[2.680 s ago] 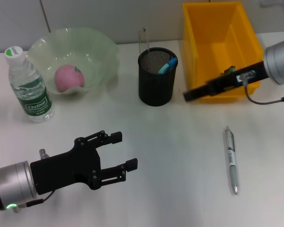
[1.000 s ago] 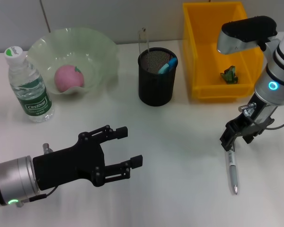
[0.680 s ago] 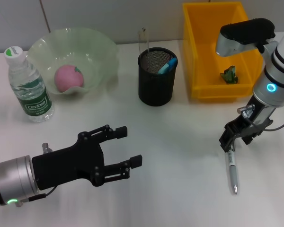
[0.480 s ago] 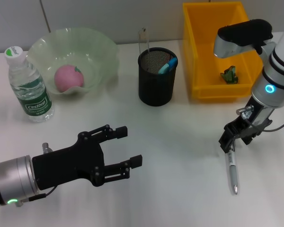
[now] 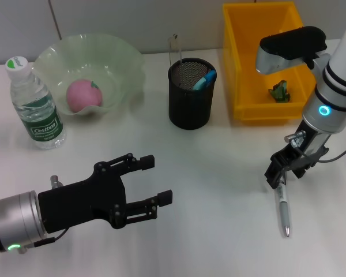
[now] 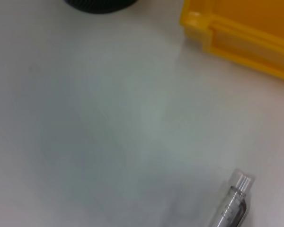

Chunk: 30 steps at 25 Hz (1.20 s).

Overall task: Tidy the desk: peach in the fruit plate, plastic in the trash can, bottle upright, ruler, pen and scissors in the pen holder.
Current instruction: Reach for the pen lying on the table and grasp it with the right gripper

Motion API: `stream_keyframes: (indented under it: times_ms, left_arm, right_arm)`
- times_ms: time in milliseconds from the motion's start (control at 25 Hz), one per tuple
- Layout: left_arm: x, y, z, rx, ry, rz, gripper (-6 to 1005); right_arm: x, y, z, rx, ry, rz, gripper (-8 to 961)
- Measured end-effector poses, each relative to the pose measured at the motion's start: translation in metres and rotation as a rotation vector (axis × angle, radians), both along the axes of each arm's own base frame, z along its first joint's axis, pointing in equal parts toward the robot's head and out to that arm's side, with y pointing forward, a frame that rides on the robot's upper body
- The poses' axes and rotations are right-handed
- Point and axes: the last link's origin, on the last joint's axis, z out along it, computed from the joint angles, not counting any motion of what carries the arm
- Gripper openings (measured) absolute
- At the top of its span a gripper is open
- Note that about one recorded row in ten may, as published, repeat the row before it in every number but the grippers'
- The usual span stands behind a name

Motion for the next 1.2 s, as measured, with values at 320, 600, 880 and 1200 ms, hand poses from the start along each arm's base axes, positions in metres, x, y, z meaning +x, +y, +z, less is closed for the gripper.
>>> stream_keyframes:
  times_ms: [320,600,880,1200]
  left_arm:
    - [-0.0002,-0.0005,-0.0002,-0.001,0.001,0.0,798]
    - [-0.0002,-0.0006,0.0,0.0,-0.001,-0.001,798]
    - [-0.0011,-0.0007,0.0006,0.005,0.0,-0.001,798]
    - [-0.002,-0.0004,0.0016,0.008,0.002,0.0,799]
  right_arm:
    - [0.0,-0.0003,-0.0013,-0.009,-0.009,0.007,624]
    - [0.0017,-0.0003,-0.0032,-0.009,-0.016,0.009,589]
    - [0.0017,-0.0006,-0.0039,-0.015,-0.025,0.013,520]
    - [0.0012,-0.0004,-0.004,-0.016,-0.027,0.015,467]
